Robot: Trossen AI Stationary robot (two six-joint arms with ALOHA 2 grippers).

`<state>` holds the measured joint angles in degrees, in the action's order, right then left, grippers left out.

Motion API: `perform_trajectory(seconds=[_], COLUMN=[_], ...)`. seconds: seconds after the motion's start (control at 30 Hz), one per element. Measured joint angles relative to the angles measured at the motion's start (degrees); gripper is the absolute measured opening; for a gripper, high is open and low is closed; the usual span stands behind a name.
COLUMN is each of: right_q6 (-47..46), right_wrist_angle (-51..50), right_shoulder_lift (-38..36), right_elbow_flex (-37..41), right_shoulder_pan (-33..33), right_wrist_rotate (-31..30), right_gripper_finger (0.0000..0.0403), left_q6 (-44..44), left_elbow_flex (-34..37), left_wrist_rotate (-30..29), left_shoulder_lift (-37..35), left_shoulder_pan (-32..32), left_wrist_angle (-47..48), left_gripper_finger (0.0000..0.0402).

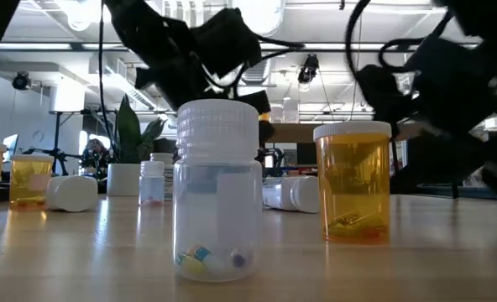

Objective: Pick and place medicine bottles onto shelf by color
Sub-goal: Put the white pill bottle on the shelf

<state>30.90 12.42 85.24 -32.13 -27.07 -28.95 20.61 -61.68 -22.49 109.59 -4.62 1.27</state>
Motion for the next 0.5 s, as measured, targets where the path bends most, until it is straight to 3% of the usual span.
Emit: perform_trajectory(seconds=[0.23,0.5], right_q6=[11.43,11.88], right_wrist_angle=[6.05,4.82], right_shoulder_lift=[9.71,11.12], right_elbow_flex=[-4.69,-6.90], right_shoulder_pan=[0.86,0.97], right_wrist_rotate=[-7.07,-7.57], right_gripper_finger=[0.0231,0.0231], left_q6=[-0.35,-0.41], left_elbow_flex=[-0.94,-1.63], left_wrist_rotate=[3.92,6.44], left_shoulder_lift=[6.06,9.47], left_shoulder_pan=[0.08,0.15], left_wrist_angle=[-10.32,-17.00], left_gripper_finger=[0.0003,0.0003])
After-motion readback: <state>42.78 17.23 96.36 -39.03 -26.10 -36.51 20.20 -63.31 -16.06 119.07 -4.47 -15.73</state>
